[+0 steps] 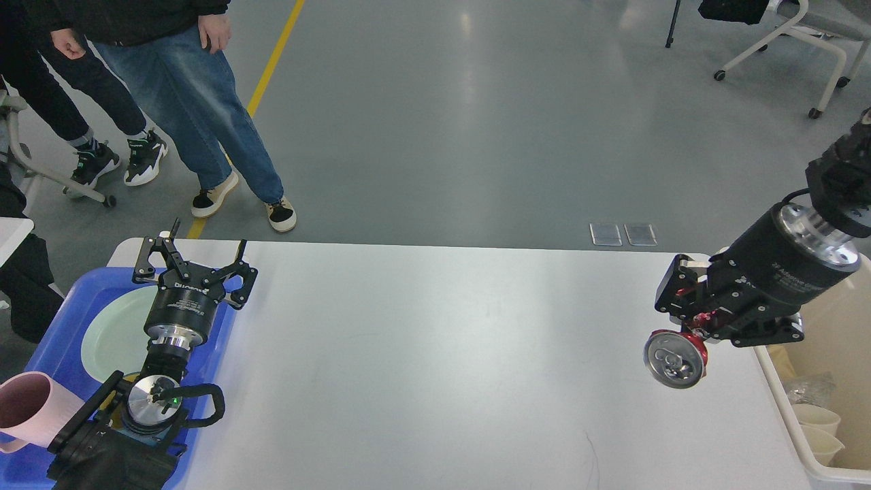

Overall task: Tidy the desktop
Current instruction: 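Grasp the red can with the right gripper and lift it, then carry the red can into the bin and release it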

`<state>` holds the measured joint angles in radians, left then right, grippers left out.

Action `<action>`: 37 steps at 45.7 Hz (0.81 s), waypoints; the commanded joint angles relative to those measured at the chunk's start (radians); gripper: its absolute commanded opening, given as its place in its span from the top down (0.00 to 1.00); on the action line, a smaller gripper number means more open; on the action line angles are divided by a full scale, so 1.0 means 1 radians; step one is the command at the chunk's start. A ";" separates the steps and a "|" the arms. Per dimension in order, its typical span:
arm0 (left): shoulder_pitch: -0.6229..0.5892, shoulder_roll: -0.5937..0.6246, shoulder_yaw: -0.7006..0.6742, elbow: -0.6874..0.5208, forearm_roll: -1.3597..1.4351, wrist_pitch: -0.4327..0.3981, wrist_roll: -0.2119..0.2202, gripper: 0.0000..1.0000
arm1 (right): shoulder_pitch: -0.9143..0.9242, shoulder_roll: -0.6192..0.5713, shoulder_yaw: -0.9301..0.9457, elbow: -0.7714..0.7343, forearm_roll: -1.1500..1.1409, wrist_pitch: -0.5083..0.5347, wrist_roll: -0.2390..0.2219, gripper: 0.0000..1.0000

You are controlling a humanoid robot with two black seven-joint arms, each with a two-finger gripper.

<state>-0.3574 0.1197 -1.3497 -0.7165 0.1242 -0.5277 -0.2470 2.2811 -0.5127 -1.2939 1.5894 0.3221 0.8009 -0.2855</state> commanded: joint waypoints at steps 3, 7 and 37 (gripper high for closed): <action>0.000 0.000 0.000 0.000 0.000 0.000 0.000 0.04 | 0.012 0.005 -0.022 0.003 -0.002 0.000 0.000 1.00; 0.000 0.000 0.001 0.000 0.000 0.000 0.000 0.04 | -0.003 0.005 -0.030 -0.002 -0.005 -0.009 0.000 1.00; 0.000 0.000 0.000 0.000 -0.002 0.000 0.000 0.04 | -0.405 -0.142 -0.119 -0.374 -0.014 -0.295 0.006 1.00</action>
<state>-0.3574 0.1195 -1.3490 -0.7165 0.1234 -0.5277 -0.2470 2.0215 -0.6074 -1.4310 1.3601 0.3124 0.5514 -0.2834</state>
